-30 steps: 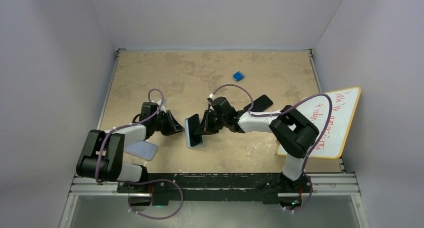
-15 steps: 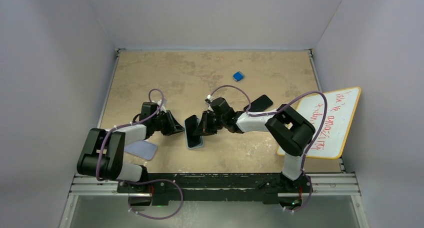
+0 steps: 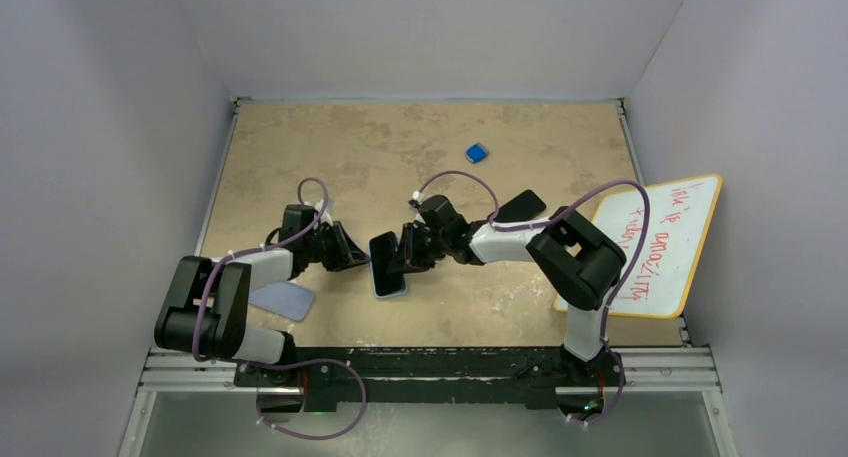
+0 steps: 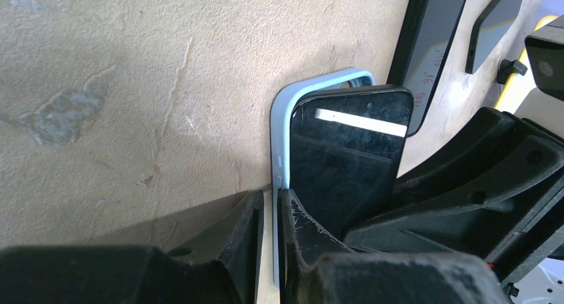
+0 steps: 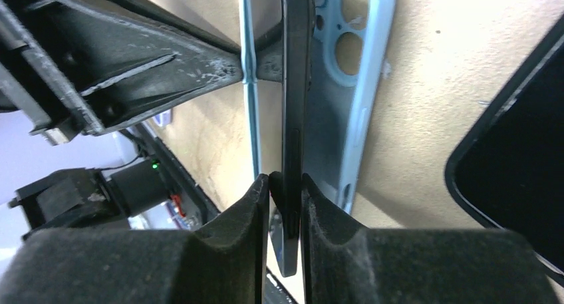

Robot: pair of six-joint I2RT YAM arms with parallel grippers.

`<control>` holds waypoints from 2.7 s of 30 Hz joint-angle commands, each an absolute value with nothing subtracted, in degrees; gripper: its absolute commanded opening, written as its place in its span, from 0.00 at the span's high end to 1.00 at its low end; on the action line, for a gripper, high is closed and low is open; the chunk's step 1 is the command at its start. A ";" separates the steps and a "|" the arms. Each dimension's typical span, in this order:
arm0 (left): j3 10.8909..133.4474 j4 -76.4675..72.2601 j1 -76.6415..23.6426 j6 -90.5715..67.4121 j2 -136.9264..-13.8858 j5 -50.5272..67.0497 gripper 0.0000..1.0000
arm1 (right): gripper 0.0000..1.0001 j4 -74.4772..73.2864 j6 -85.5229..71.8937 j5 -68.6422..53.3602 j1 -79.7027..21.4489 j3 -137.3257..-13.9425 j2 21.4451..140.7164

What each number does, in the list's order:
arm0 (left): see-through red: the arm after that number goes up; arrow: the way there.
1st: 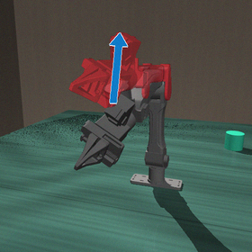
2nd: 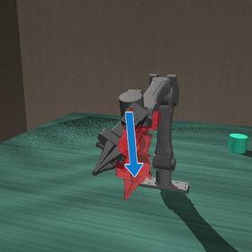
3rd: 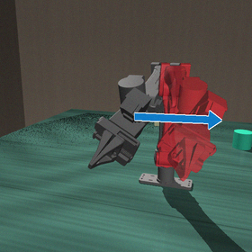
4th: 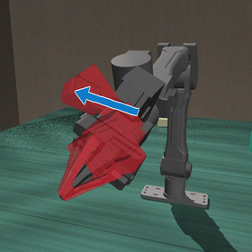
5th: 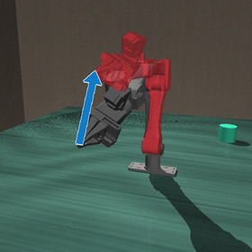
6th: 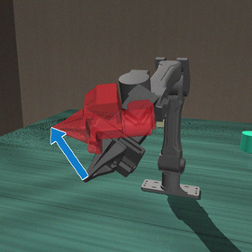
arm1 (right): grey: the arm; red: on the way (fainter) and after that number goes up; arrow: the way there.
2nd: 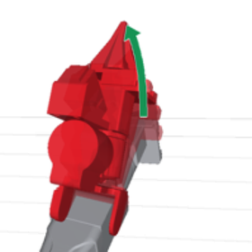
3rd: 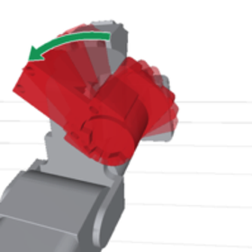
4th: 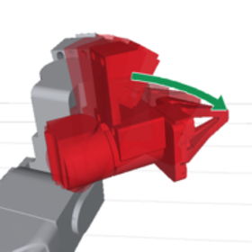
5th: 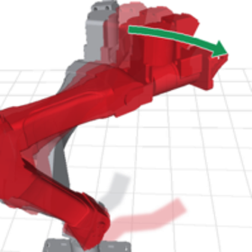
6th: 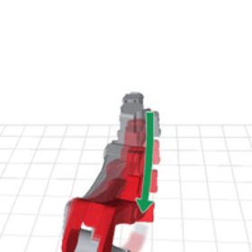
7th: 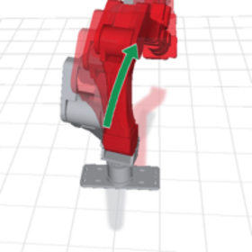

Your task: Put the phone into the phone case

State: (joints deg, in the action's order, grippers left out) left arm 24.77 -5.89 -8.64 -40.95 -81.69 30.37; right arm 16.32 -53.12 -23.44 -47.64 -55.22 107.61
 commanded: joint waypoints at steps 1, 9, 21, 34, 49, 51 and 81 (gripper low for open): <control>25.07 -5.24 -8.53 -40.25 -81.27 31.26 0.83 | 0.76 10.83 -49.01 -16.80 -48.33 -58.27 107.31; 25.67 -4.06 -8.55 -40.63 -78.25 31.05 0.75 | 0.66 4.86 -46.36 -13.39 -48.30 -59.81 104.11; 25.72 -4.76 -8.53 -40.71 -77.23 32.96 0.66 | 0.63 1.79 -44.49 -11.04 -48.32 -60.29 101.66; 24.58 -12.18 -8.86 -43.67 -81.57 40.13 0.62 | 0.75 2.37 -42.99 -11.17 -48.33 -60.38 101.22; 24.63 -10.73 -10.03 -41.59 -84.24 39.30 0.64 | 0.80 4.76 -41.94 -14.04 -48.42 -59.21 102.53; 25.67 -8.17 -10.02 -40.44 -84.07 38.72 0.64 | 0.73 4.05 -41.90 -13.78 -48.43 -59.04 100.98; 30.10 -0.84 -9.93 -37.53 -87.04 37.77 0.73 | 0.14 20.78 -44.78 -15.83 -48.73 -52.03 102.68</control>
State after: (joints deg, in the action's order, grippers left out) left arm 28.53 -1.89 -9.78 -39.18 -86.37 38.50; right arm 18.11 -43.92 -14.76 -48.36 -51.81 102.52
